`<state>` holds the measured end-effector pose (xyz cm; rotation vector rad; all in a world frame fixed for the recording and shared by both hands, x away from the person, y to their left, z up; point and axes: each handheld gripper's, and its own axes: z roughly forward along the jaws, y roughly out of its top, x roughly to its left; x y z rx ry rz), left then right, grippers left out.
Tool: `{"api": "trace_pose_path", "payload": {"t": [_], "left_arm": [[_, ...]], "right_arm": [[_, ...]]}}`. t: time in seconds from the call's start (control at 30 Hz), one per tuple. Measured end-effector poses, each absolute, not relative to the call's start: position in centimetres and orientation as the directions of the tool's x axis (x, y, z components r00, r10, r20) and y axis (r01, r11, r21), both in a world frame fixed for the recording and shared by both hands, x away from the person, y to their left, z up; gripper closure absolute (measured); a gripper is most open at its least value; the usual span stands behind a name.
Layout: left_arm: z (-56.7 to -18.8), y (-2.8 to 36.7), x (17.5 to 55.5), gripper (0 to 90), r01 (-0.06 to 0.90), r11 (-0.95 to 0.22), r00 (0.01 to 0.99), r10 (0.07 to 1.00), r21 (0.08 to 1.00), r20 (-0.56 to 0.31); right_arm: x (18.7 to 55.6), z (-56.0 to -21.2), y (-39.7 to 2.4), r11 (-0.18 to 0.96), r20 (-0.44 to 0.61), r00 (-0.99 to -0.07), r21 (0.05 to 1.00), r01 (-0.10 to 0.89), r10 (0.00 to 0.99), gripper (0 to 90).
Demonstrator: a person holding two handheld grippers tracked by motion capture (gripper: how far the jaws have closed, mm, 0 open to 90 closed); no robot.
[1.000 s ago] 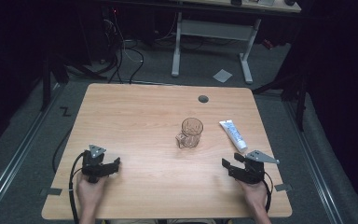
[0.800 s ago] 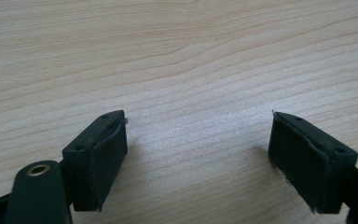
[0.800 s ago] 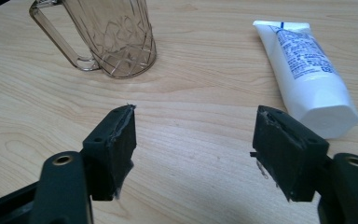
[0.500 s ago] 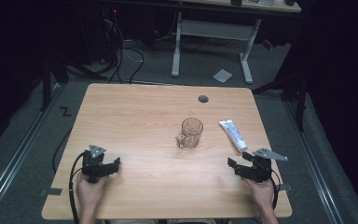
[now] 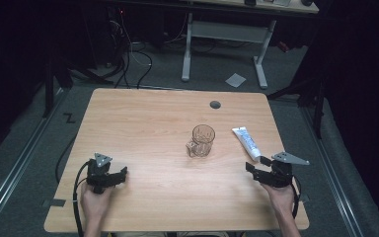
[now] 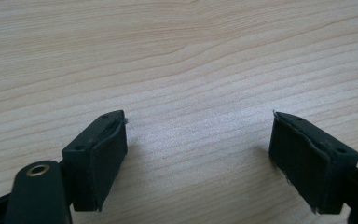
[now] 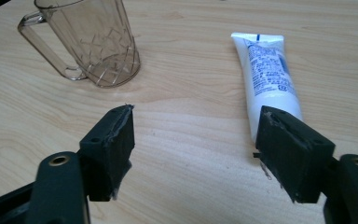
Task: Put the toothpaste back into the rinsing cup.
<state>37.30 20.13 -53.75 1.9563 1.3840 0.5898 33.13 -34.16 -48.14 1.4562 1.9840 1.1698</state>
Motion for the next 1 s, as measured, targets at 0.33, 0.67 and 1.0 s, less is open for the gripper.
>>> {"api": "trace_pose_path", "payload": {"t": [0.33,0.67,1.0], "left_arm": [[-53.8,20.1,37.3,19.6,0.642,-0.22,0.338,0.941,0.734,-0.013],[-53.7,20.1,37.3,19.7,0.643,-0.221,0.338,0.941,0.733,-0.013],[-53.7,20.1,37.3,19.8,0.643,-0.22,0.338,0.941,0.734,-0.014]], "right_arm": [[34.2,-47.4,-33.8,0.118,0.109,-0.353,0.818,0.563,0.929,38.5],[36.1,-46.2,-34.0,0.121,0.083,-0.335,0.83,0.545,0.938,41.1],[37.9,-45.6,-34.2,0.122,0.057,-0.297,0.827,0.549,0.953,39.6]]}}
